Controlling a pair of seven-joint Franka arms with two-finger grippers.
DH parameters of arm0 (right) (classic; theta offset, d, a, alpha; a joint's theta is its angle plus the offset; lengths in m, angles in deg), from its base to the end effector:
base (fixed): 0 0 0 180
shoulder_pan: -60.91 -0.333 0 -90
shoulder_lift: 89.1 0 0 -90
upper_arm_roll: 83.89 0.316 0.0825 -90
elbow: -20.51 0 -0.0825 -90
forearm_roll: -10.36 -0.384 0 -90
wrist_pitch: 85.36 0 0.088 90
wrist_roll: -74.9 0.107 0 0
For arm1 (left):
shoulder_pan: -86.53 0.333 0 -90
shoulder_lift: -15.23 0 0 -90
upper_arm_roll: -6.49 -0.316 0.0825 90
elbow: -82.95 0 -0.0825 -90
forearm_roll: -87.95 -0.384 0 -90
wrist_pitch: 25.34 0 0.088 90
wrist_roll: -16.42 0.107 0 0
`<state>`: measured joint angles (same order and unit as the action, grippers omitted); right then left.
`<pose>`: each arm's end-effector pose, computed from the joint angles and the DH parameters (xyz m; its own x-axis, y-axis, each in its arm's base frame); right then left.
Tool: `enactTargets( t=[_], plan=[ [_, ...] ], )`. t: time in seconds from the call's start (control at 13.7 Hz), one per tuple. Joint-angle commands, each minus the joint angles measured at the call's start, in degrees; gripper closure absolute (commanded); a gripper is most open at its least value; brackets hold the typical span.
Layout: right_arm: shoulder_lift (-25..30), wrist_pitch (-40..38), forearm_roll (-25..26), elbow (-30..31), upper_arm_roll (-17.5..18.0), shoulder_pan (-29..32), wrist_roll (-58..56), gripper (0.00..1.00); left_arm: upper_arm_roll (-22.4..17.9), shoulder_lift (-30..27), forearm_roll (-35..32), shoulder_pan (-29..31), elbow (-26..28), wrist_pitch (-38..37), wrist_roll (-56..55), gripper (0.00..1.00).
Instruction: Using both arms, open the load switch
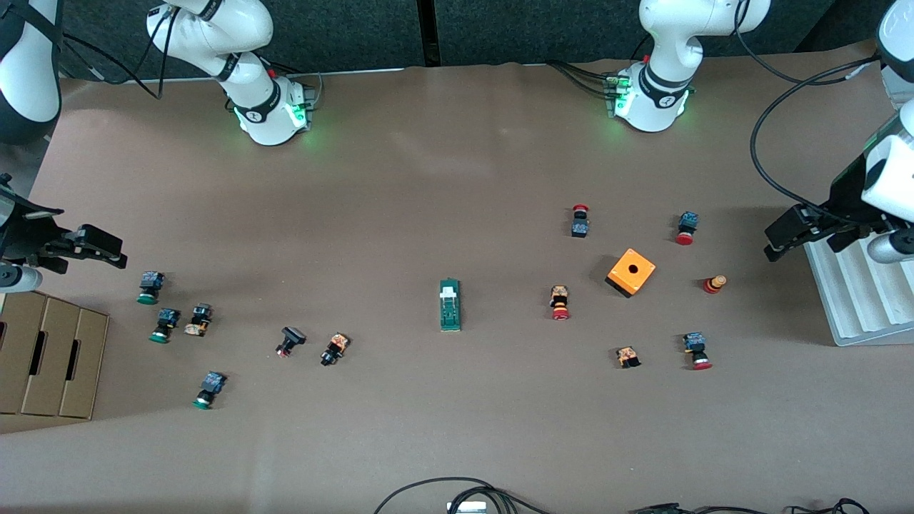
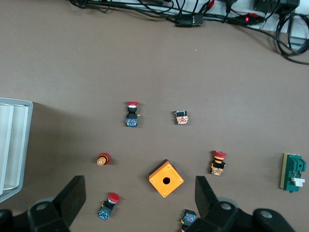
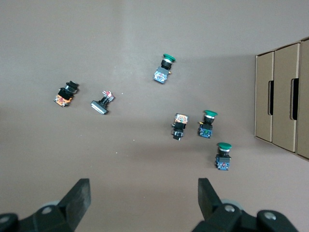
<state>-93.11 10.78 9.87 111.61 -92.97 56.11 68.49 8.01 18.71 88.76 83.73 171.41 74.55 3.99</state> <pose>0.5826 -0.0397 0.5855 0.9992 0.0369 0.0185 0.0368 -0.9993 0.0046 0.5883 -0.0452 0.6191 0.9807 0.1444 0.1317 0.1396 -0.9892 0.0451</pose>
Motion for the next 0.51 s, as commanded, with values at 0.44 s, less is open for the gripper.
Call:
enactTargets(
  t=[0.44],
  plan=[
    [-0.1, 0.9, -1.1, -0.2, -0.3, 0.1, -0.9, 0.01, 2.3, 4.1, 0.2, -0.8, -0.1, -2.6, 2.1, 0.0]
  ],
)
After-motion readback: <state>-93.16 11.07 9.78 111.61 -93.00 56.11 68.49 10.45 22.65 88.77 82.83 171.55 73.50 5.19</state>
